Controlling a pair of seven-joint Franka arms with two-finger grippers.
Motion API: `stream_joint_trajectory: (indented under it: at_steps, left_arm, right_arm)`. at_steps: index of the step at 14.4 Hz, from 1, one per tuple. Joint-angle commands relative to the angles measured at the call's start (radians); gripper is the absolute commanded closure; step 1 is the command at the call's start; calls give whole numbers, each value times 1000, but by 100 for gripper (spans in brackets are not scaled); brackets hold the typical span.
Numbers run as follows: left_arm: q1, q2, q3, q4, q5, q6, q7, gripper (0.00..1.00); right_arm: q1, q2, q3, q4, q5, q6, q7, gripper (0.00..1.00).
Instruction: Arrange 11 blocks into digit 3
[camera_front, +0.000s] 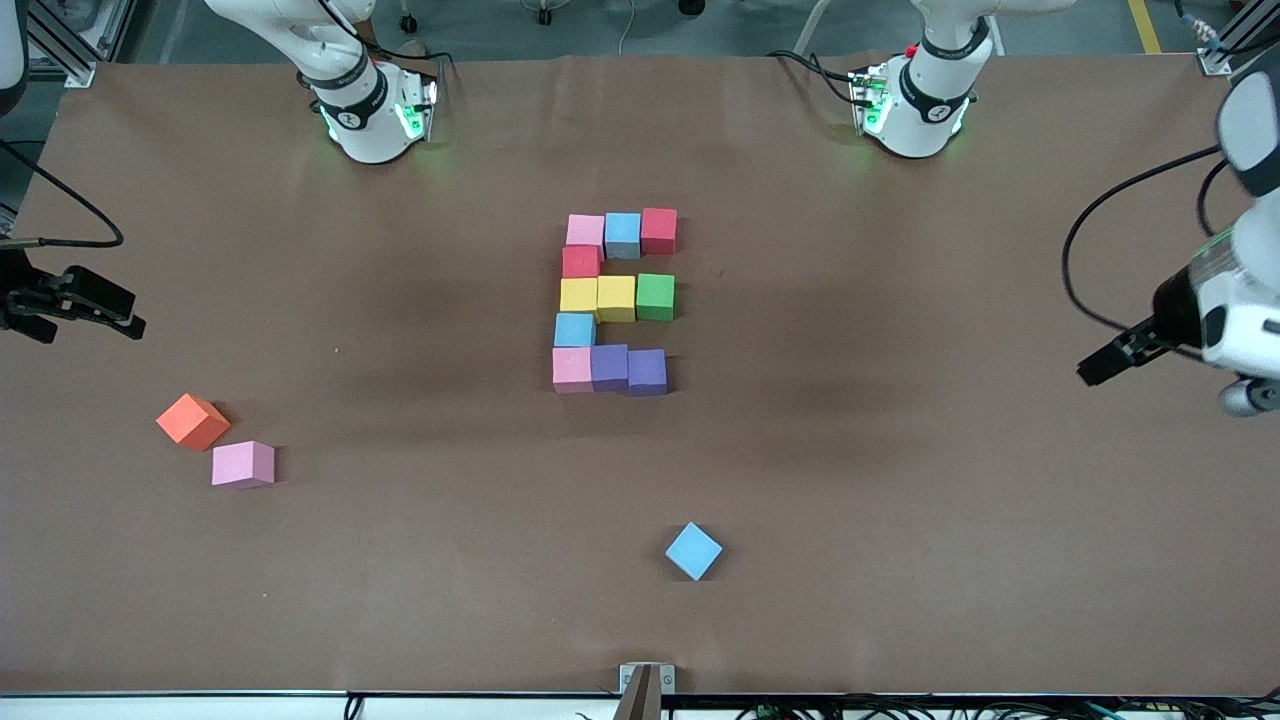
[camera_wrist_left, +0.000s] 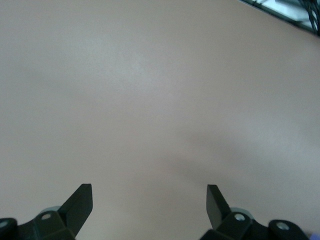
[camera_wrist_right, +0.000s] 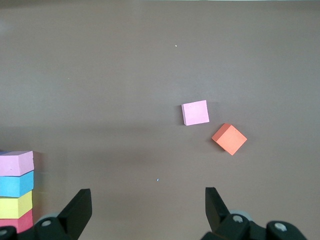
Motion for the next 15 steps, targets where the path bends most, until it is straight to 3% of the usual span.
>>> stream_joint_trajectory:
  at_steps: [1,3,7,11,15]
  left_arm:
    - [104,-77,-86,-66,-47,-1,141,0]
    - [131,-111,-121,-79,-48,-17,245,0]
    - [79,-203,-117,-146,-48,-23,273,0]
    - [14,-186,-106,-105,-47,-60,258,0]
    - [24,-150,-106,-27,-47,-120,288,0]
  right_arm:
    - [48,-11,-44,-1,-8,0,4,0]
    - [39,-17,-44,-3,-5,-3,3,0]
    - [40,-19,-44,-6,-8,-9,1,0]
    - [40,-19,-44,-6,-8,-4,9,0]
    - [40,-19,-44,-10,-8,-12,35,0]
